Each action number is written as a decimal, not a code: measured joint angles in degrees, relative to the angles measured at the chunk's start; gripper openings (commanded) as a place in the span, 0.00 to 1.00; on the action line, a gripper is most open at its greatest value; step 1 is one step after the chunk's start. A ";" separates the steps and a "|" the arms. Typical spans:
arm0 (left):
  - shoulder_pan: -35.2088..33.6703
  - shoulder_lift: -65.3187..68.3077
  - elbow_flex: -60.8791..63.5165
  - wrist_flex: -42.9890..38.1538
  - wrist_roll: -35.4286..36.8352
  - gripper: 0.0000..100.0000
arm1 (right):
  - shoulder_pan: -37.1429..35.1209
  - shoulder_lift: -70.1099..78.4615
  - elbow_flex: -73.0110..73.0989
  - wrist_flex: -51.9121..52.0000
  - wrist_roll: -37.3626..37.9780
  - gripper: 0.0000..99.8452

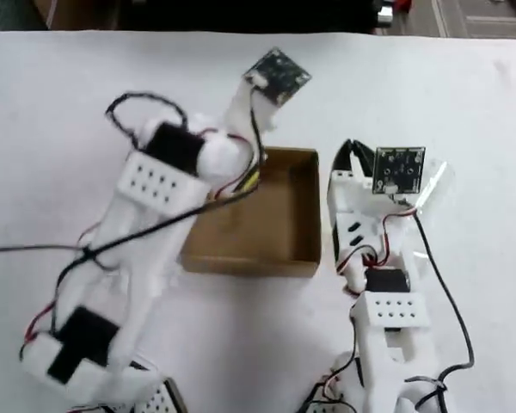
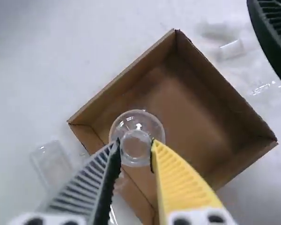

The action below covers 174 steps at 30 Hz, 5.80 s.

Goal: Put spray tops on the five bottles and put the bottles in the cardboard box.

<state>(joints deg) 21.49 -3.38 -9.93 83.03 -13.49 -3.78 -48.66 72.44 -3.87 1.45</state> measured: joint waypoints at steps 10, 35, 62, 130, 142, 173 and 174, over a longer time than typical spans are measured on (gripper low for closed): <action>-6.77 17.41 -17.67 6.42 -4.04 0.02 | 0.00 0.00 0.00 0.00 0.00 0.02; -11.16 26.64 -23.91 6.42 -2.81 0.02 | -1.32 24.79 -1.76 -18.20 10.02 0.02; -12.57 26.73 -23.91 6.42 0.97 0.12 | -1.32 25.23 -1.76 -18.20 10.73 0.02; -19.87 -26.11 2.20 18.90 -18.73 0.11 | -2.02 25.23 -1.76 -18.20 10.99 0.02; -31.12 -27.08 12.13 18.90 -27.08 0.11 | -2.02 25.23 -1.76 -18.20 10.99 0.02; -45.80 -27.08 24.97 18.90 -39.03 0.11 | -2.02 25.23 -1.76 -18.20 10.99 0.02; -46.24 -27.08 25.76 18.90 -39.03 0.11 | -2.02 25.23 -1.76 -18.20 10.99 0.02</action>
<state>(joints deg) -24.75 -30.46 15.82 101.93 -52.53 -5.80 -23.43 70.68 -22.07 12.44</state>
